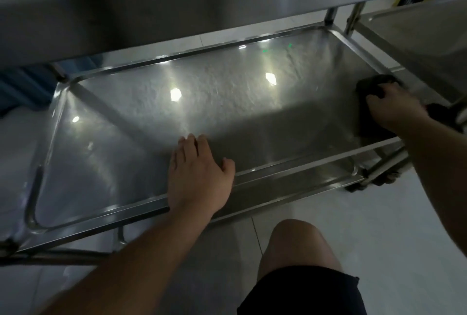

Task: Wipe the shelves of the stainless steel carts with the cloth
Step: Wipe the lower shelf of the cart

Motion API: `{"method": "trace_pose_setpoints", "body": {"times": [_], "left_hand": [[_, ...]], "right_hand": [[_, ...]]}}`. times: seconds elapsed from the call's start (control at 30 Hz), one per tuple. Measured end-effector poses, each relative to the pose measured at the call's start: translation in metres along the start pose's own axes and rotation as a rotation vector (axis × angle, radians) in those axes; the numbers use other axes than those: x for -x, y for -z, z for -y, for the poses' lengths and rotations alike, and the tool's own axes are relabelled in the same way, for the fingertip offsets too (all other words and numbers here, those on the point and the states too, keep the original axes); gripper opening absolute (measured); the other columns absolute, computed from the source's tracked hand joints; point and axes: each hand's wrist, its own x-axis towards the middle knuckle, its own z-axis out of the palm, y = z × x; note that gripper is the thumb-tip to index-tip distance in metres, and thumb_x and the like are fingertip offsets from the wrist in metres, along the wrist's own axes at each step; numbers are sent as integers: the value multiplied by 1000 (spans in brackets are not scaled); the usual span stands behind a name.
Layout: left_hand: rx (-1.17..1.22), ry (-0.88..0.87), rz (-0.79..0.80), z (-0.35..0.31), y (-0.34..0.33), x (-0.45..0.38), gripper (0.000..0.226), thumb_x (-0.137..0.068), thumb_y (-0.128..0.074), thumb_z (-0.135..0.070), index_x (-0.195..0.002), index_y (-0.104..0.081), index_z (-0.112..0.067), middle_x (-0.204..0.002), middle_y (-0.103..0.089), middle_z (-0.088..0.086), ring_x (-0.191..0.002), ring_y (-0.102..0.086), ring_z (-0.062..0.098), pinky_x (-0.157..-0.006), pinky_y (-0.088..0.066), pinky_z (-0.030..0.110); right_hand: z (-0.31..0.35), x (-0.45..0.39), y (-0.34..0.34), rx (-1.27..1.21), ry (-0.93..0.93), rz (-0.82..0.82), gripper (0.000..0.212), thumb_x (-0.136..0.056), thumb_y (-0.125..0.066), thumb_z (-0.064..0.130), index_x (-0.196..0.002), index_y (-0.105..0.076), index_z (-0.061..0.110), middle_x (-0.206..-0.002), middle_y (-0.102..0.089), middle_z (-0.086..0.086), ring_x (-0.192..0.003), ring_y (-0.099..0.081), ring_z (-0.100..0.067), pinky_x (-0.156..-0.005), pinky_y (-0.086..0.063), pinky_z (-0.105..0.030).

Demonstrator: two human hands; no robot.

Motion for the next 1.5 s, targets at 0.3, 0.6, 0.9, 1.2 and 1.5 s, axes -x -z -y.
{"method": "trace_pose_setpoints", "body": {"times": [0.3, 0.6, 0.9, 1.2, 1.5], "left_hand": [[293, -13, 167, 23, 21, -19, 69, -102, -48, -47, -163, -31, -18, -171, -22, 6, -156, -24, 29, -125, -24, 42], [141, 231, 70, 198, 66, 11, 56, -108, -45, -43, -159, -41, -20, -165, -35, 8, -148, -39, 32, -121, -34, 47], [45, 391, 4, 237, 44, 23, 70, -109, -22, -59, -167, -11, -21, -176, -4, 18, -161, -1, 44, -129, -9, 58], [74, 361, -52, 236, 43, 31, 75, -106, -14, -58, -168, -13, -16, -175, -7, 23, -161, -5, 43, -129, -11, 58], [119, 341, -74, 236, 45, 35, 83, -103, -3, -67, -169, -3, -17, -174, -8, 24, -161, -4, 44, -130, -8, 57]], "right_hand": [[170, 115, -106, 118, 613, 110, 58, -106, -42, 48, -161, -37, 30, -173, -22, 1, -158, -19, -26, -129, -10, -51], [179, 187, -121, 147, 989, 315, 68, -94, -26, 75, -158, -31, 50, -162, -11, 33, -153, -3, 4, -126, 1, -33], [197, 34, -101, 59, 295, 39, 59, -101, -49, 46, -152, -48, 17, -162, -39, -17, -145, -41, -43, -121, -33, -55], [386, 144, -184, 93, 753, 95, 48, -95, -49, 49, -139, -60, 32, -145, -60, -5, -132, -56, -35, -113, -41, -47], [358, 271, -216, 129, 1168, 360, 59, -100, -43, 51, -157, -37, 41, -172, -20, 13, -159, -10, -11, -130, -2, -44]]}}
